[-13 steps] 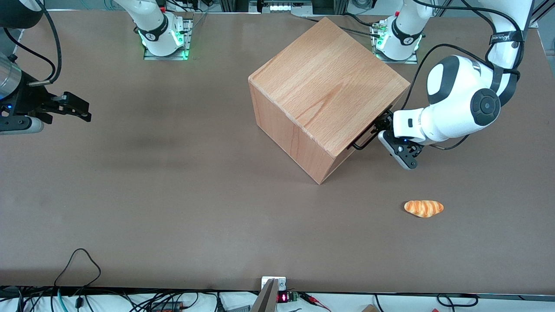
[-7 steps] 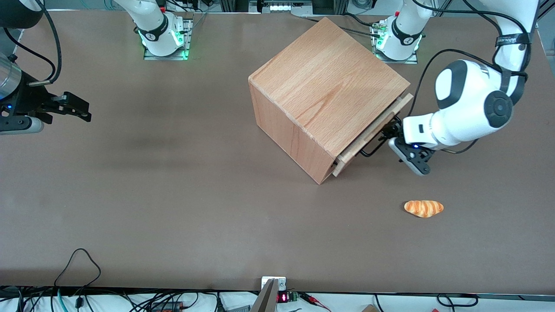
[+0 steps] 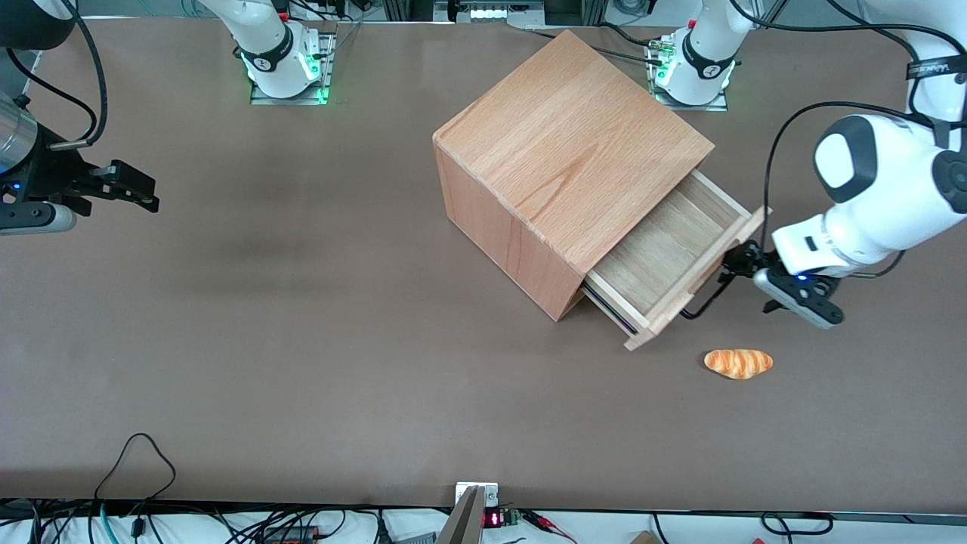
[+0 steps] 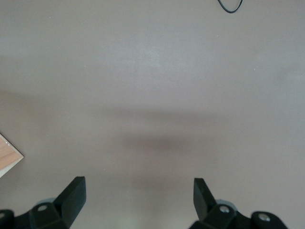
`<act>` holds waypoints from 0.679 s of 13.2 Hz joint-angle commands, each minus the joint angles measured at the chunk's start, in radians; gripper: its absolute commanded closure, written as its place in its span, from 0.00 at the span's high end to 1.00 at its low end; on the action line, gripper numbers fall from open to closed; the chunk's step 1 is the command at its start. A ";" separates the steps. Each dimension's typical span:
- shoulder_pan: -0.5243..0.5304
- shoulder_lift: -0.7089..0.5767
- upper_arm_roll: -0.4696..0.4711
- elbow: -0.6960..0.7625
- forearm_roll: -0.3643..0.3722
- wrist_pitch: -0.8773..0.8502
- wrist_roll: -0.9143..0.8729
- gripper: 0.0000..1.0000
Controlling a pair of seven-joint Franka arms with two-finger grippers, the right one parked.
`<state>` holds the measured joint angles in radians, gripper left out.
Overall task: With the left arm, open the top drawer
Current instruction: 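Pull the handle with the left gripper, sliding the drawer out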
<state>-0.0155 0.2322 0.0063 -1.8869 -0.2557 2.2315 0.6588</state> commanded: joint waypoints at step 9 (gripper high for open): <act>0.002 -0.022 0.040 0.113 -0.024 -0.044 -0.185 0.99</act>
<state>-0.0130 0.2264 0.0391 -1.8181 -0.2565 2.2531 0.5110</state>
